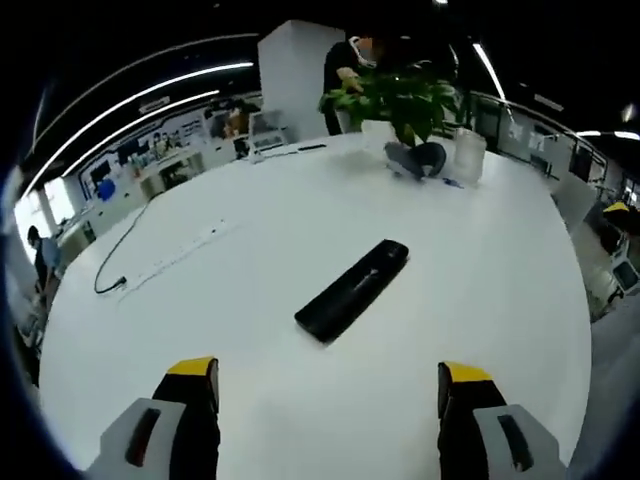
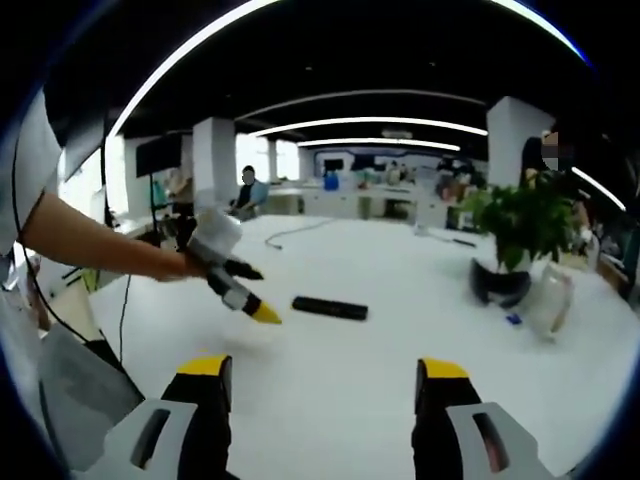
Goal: Press the specified remote control buttons in sequence, fully releasing each button before pressing the next.
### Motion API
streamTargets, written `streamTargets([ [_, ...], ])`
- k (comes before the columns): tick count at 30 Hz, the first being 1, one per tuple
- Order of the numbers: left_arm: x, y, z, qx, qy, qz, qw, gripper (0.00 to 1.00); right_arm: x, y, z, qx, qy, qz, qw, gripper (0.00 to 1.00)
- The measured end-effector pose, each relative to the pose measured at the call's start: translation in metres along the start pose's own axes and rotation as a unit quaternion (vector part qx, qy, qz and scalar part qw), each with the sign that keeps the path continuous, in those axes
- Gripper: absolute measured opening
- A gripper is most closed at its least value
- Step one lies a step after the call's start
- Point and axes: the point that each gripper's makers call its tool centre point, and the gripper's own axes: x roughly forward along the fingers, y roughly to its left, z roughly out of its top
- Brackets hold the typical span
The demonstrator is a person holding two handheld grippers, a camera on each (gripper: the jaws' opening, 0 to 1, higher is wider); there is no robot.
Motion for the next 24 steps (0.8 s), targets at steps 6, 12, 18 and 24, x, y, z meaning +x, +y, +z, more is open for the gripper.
streamTargets([
  [6,-0.034,-0.014,-0.003,-0.013,-0.032,0.014,0.9993,1.0,-0.002,-0.004,0.004,0.017,-0.011,-0.004,0.9998,0.79],
  [12,-0.065,-0.022,-0.006,-0.004,-0.05,0.027,0.9984,1.0,-0.001,-0.012,0.006,0.027,-0.018,-0.012,0.9994,0.85],
  [18,-0.101,-0.022,-0.005,-0.018,-0.085,0.061,0.9943,1.0,-0.004,-0.031,0.004,0.034,-0.021,-0.046,0.9982,0.94],
  [24,-0.14,-0.022,-0.014,-0.058,-0.109,0.105,0.9868,1.0,-0.011,-0.043,0.001,0.066,-0.026,-0.062,0.9955,0.98],
])
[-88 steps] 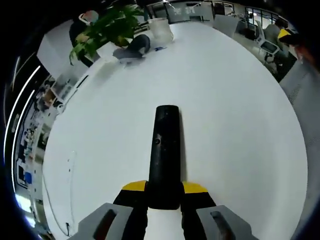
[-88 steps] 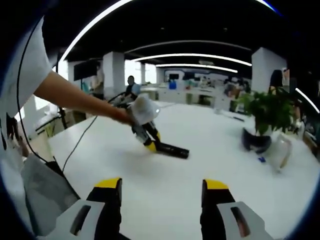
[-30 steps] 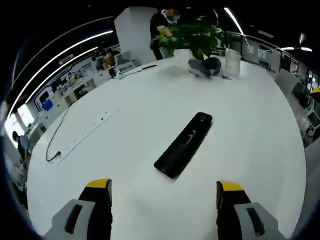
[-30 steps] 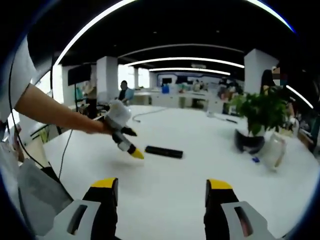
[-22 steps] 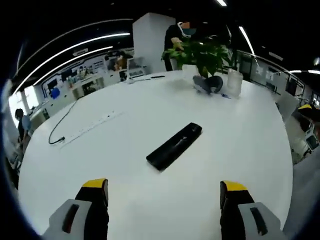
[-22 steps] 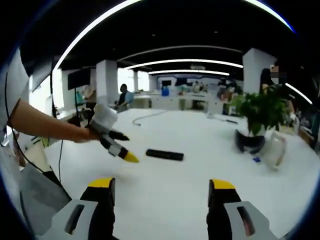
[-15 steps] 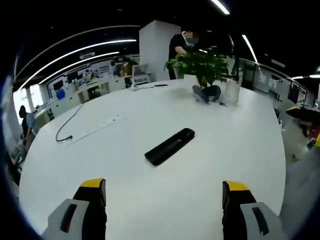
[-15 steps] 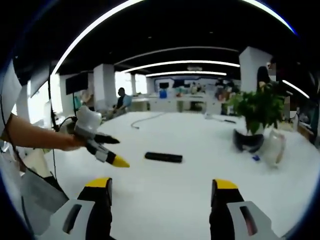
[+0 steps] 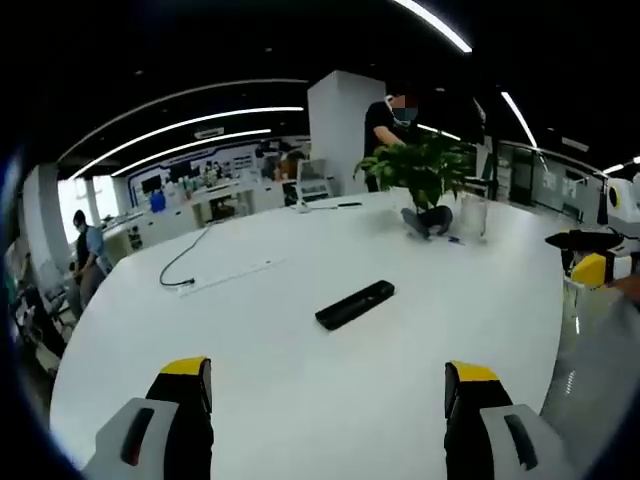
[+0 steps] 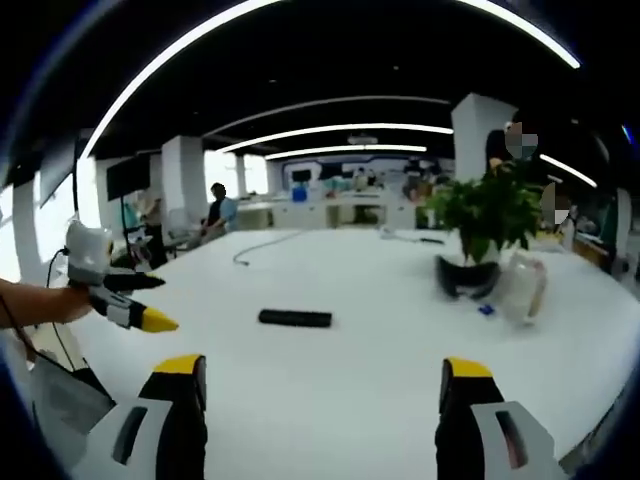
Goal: Press the specified remote control buttons in sequence, fully releasing each button before pressing the next.
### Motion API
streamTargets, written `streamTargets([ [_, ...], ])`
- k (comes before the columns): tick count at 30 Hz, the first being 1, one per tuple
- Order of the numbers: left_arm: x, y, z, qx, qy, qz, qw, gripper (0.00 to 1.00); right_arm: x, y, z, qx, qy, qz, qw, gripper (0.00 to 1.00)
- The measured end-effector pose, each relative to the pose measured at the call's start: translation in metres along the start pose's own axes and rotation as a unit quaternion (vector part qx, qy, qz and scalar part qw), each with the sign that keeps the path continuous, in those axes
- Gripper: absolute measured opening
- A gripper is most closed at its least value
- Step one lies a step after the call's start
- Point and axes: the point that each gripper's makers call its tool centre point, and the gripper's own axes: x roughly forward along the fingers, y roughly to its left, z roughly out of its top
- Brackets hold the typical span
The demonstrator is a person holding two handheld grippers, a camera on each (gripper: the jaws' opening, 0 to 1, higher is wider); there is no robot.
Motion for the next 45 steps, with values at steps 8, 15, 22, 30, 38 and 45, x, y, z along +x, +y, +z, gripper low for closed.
streamTargets([
  [8,-0.055,0.012,-0.018,-0.024,-0.013,0.075,0.9968,1.0,-0.005,-0.001,0.002,0.019,-0.012,-0.01,0.9997,0.99],
  [15,-0.091,0.02,-0.022,-0.008,-0.031,0.118,0.9925,0.98,-0.002,0.0,0.0,-0.003,-0.014,-0.021,0.9997,0.99],
  [22,-0.105,0.032,-0.03,-0.026,-0.073,0.151,0.9855,1.0,0.0,0.003,-0.003,-0.037,-0.006,-0.025,0.999,0.98],
  [30,-0.094,0.025,-0.036,-0.078,-0.071,0.14,0.9846,1.0,0.0,-0.001,-0.006,-0.042,0.002,-0.031,0.9986,0.97],
  [38,-0.085,0.024,-0.047,-0.017,-0.04,0.153,0.9872,0.97,0.0,-0.004,-0.01,-0.042,0.01,-0.038,0.9984,0.95],
  [45,-0.087,0.027,-0.05,-0.005,-0.037,0.165,0.9856,1.0,-0.001,-0.006,-0.01,-0.035,0.009,-0.042,0.9985,0.93],
])
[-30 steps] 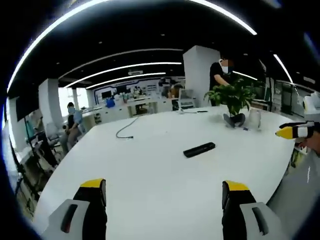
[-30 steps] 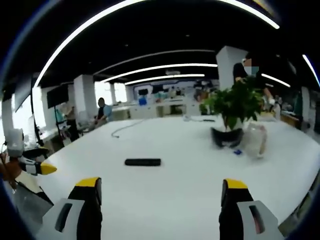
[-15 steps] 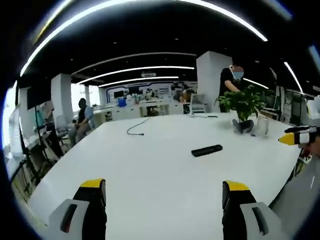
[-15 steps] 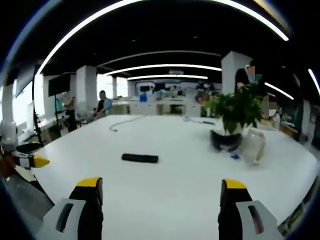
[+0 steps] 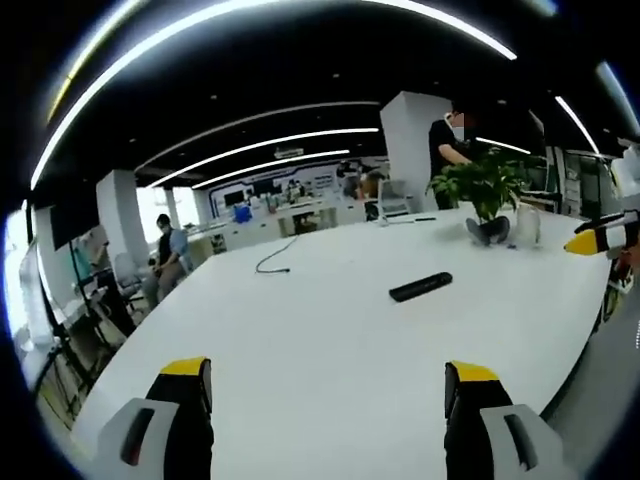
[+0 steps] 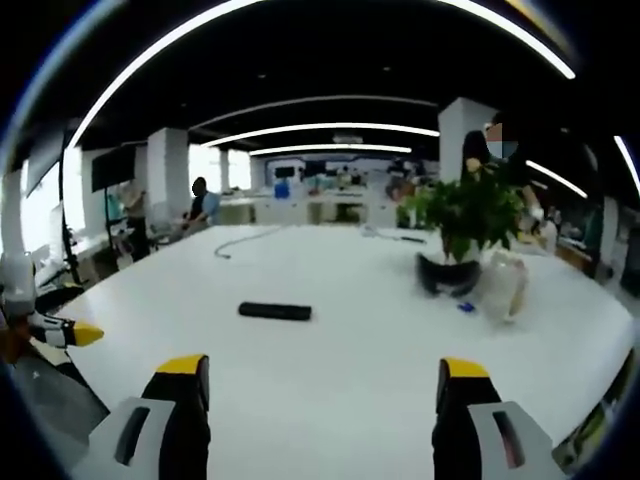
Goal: Press the specified remote control buttons in sequence, fully releasing each button before pressing the next.
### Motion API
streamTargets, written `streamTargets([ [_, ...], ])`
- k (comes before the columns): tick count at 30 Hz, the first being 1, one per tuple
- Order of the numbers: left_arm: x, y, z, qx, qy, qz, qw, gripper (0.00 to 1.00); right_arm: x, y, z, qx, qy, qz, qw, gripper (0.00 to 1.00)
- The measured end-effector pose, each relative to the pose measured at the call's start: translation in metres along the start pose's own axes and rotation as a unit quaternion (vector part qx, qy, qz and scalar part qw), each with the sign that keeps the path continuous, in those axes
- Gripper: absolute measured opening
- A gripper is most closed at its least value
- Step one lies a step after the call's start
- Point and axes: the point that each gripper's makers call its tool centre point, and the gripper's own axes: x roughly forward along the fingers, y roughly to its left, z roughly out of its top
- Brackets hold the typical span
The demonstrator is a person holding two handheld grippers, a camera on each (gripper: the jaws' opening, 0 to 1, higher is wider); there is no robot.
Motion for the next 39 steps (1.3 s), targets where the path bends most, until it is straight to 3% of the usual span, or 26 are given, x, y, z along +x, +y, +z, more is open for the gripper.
streamTargets([
  [3,-0.002,-0.004,0.004,0.002,-0.012,-0.009,0.9999,1.0,0.0,0.001,-0.001,-0.001,0.003,0.001,1.0,0.93],
  [10,-0.003,0.003,0.004,-0.009,-0.013,0.0,0.9999,1.0,0.0,0.0,-0.001,0.004,0.003,0.002,1.0,0.92],
  [15,-0.006,0.005,0.01,-0.011,-0.029,0.008,0.9995,1.0,-0.001,-0.001,-0.001,0.008,0.003,0.003,1.0,0.92],
  [39,-0.01,0.009,0.011,-0.02,-0.029,0.02,0.9992,1.0,-0.001,0.001,-0.004,0.006,0.012,0.011,0.9998,0.89],
])
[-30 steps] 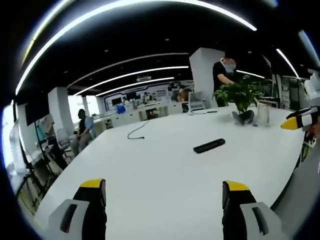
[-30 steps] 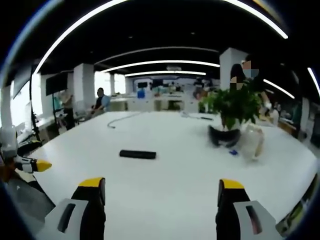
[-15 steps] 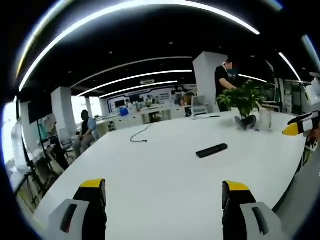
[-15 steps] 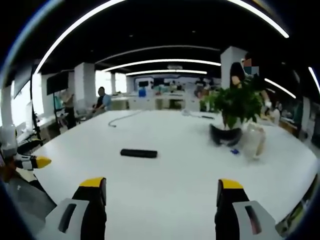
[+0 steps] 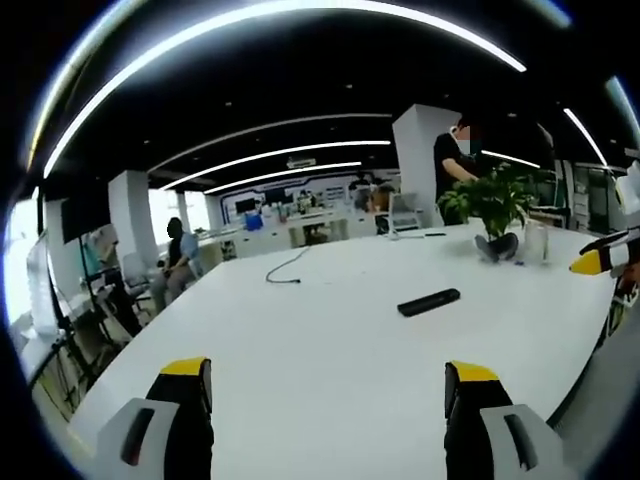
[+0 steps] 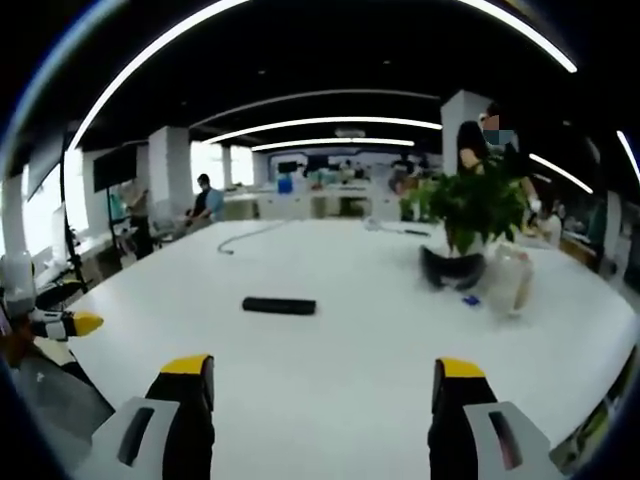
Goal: Press the specified remote control buttons in sequence, fully releasing each button before pressing the next.
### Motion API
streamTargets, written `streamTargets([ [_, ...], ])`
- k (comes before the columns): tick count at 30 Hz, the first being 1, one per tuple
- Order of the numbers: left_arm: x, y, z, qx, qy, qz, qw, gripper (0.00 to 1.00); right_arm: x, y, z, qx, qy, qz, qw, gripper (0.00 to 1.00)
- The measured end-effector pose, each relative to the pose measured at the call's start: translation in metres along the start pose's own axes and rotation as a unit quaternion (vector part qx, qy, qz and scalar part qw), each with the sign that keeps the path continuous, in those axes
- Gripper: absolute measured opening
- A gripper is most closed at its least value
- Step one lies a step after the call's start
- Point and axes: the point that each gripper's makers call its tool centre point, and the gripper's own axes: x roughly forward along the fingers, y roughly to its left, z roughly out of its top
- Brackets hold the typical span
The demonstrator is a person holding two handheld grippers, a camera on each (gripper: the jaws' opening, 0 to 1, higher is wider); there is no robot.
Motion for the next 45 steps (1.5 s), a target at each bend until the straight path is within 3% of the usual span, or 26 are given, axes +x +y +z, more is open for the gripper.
streamTargets([
  [45,0.001,0.0,-0.01,0.007,0.023,-0.005,0.9997,0.98,0.0,0.001,-0.004,0.003,0.012,0.001,0.9999,0.86],
])
